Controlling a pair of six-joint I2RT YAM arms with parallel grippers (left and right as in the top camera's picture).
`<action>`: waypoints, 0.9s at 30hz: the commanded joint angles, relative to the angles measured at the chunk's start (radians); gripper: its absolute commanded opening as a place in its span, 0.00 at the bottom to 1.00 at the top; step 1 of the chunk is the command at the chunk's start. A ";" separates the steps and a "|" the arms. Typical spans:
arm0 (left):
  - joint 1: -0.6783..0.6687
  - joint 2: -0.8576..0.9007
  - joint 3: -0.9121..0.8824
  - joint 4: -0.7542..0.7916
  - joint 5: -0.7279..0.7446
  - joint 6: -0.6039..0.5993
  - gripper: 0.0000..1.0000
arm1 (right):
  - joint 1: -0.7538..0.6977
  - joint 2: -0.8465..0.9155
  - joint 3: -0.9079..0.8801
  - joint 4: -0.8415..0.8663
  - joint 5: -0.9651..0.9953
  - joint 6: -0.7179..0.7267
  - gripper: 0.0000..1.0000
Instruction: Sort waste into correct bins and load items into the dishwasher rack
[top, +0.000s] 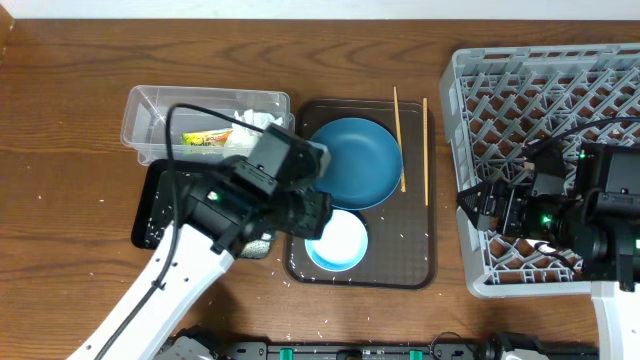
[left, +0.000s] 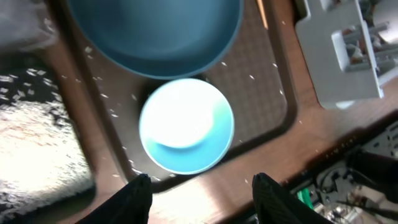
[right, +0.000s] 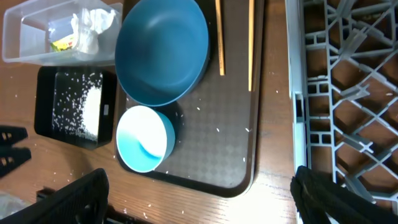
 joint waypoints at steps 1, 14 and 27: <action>-0.071 -0.008 0.011 -0.011 -0.105 -0.057 0.55 | 0.017 0.003 -0.005 -0.003 0.003 -0.015 0.93; -0.151 -0.008 0.011 -0.026 -0.232 -0.119 0.82 | 0.017 0.003 -0.005 -0.006 0.003 -0.014 0.99; -0.151 -0.008 0.011 -0.026 -0.232 -0.119 0.90 | 0.017 0.003 -0.005 0.000 0.004 -0.014 0.99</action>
